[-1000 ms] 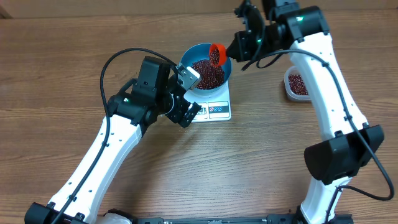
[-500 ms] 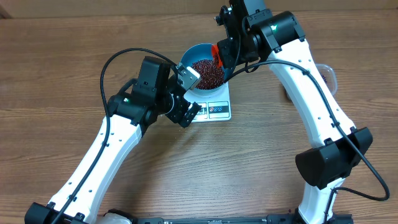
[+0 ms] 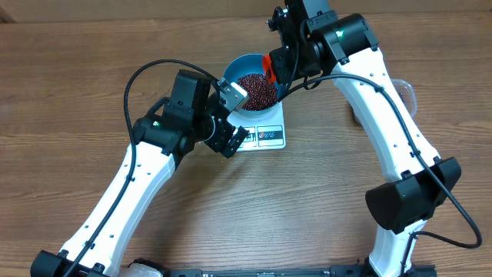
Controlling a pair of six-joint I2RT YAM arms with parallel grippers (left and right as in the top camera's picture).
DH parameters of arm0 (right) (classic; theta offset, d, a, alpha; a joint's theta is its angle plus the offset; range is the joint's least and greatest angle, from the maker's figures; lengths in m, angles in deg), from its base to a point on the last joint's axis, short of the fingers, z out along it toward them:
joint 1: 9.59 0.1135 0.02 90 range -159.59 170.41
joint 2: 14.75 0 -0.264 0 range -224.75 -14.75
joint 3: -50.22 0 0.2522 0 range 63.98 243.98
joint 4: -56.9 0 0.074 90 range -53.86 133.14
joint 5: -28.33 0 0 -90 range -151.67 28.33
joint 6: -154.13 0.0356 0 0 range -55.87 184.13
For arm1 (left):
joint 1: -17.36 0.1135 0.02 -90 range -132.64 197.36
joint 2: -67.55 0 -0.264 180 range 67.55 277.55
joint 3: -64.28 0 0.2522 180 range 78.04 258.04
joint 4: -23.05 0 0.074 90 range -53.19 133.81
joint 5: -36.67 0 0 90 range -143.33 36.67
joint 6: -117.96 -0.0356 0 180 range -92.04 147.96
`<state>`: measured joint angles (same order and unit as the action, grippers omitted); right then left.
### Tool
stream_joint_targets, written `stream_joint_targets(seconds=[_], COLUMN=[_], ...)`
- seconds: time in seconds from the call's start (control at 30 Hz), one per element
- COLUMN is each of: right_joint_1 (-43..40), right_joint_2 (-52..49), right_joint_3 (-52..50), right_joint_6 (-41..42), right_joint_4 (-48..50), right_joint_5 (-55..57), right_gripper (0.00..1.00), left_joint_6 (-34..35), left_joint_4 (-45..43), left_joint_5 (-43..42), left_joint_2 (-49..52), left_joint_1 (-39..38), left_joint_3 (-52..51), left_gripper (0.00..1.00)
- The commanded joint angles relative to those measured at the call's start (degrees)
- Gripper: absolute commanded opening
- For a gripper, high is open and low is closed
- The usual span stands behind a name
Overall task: Scoop item into bowl and weigh 150g on scale
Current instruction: 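Tip the scoop and shake beans into the teal bowl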
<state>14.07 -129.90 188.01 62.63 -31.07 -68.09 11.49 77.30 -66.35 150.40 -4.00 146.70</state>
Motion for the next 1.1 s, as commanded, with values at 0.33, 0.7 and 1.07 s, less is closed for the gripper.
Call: stream_joint_targets(seconds=[0.33,0.7,1.07], right_joint_1=[-0.2,-0.1,0.7], right_joint_2=[0.1,0.1,0.1], right_joint_3=[1.7,1.7,1.7], right_joint_6=[-0.4,-0.8,-5.9], right_joint_4=[0.3,0.6,0.9], right_joint_5=[0.4,4.5,4.9], right_gripper=[0.04,0.04,0.04], left_joint_6=[-0.2,-0.2,-0.2], left_joint_4=[-0.2,-0.2,-0.2], left_joint_5=[0.3,0.3,0.3], left_joint_2=[0.0,0.0,0.0], left_joint_1=[0.0,0.0,0.0], left_joint_3=[1.2,1.2,1.2], left_gripper=[1.0,1.0,0.99])
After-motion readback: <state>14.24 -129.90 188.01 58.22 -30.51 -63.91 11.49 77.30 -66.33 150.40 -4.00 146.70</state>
